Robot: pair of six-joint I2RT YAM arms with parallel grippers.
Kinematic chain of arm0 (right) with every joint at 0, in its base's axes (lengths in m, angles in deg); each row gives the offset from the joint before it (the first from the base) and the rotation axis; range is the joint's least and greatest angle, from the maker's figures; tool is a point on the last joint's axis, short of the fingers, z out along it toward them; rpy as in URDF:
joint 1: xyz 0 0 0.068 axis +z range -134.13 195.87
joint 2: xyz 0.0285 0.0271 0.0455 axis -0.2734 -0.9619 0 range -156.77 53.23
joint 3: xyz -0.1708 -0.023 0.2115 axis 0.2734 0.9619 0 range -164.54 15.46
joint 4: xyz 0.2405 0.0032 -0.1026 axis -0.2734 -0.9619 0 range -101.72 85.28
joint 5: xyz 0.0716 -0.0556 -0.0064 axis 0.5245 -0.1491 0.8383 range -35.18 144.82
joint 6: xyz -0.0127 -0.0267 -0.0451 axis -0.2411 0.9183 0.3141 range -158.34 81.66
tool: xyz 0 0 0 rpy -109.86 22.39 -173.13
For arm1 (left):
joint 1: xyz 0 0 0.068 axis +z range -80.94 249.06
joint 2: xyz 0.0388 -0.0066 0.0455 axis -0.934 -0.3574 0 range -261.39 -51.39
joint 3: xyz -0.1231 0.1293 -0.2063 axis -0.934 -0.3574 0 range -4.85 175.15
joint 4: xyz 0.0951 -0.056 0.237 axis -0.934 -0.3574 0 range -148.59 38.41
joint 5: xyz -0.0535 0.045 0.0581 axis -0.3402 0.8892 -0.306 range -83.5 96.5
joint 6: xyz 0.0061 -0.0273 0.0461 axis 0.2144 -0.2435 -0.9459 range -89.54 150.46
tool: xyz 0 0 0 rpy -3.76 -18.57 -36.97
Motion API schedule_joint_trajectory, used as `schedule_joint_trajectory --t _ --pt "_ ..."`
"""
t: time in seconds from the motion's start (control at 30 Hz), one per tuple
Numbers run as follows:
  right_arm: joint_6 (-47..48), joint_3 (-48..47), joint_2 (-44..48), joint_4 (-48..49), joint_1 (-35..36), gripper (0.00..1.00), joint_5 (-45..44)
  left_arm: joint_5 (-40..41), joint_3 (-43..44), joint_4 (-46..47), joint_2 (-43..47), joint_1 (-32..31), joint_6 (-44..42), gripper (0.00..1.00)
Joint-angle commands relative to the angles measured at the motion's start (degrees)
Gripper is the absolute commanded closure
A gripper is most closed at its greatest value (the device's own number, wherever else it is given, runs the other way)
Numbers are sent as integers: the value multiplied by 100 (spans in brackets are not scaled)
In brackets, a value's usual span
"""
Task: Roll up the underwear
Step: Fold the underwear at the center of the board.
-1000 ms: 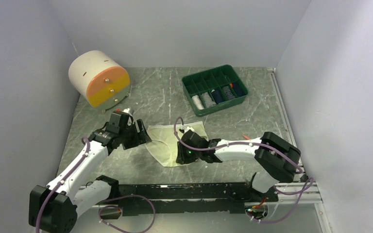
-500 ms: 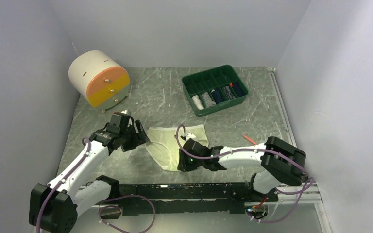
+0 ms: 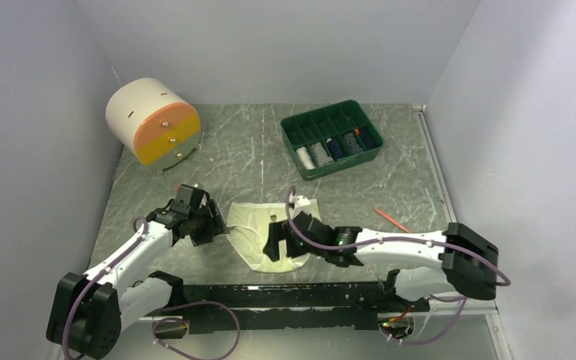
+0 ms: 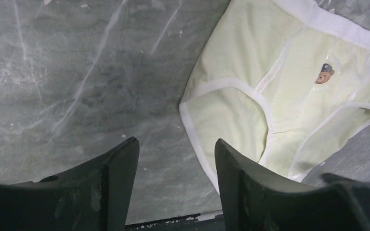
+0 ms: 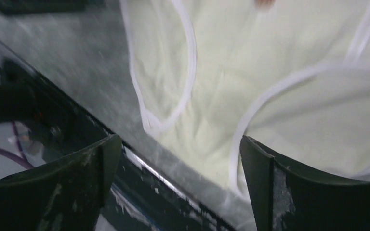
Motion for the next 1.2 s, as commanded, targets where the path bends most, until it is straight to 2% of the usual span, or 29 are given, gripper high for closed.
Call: schedule_joint_trajectory --t 0.0,0.07,0.1,0.17,0.27,0.37,0.8,1.0,1.17 --pt "692 -144 522 1167 -588 0 -292 -163 -144 864 -109 42 -106 39" --pt "797 -443 243 1122 -980 1 375 -270 -86 1111 -293 52 -197 40" --pt "834 -721 38 934 -1114 5 631 -242 -35 1094 -417 62 -205 41" --pt "921 -1303 -347 553 -1207 20 732 -210 -5 1144 -659 83 -252 45" --pt "1141 -1946 -901 183 -1202 34 856 -412 -40 1351 -976 188 -300 51" --pt "1132 -2511 -1425 -185 -1210 42 860 -406 -50 1391 -1125 241 -356 55" --pt "884 -4521 -3329 -1341 -882 47 445 -782 -412 1977 -1269 535 -484 71" --pt "618 -5071 -3876 -1541 -861 47 337 -886 -480 2000 -1320 564 -557 85" --pt "369 -5665 -4311 -1895 -867 49 23 -1079 -588 2199 -1438 573 -534 91"
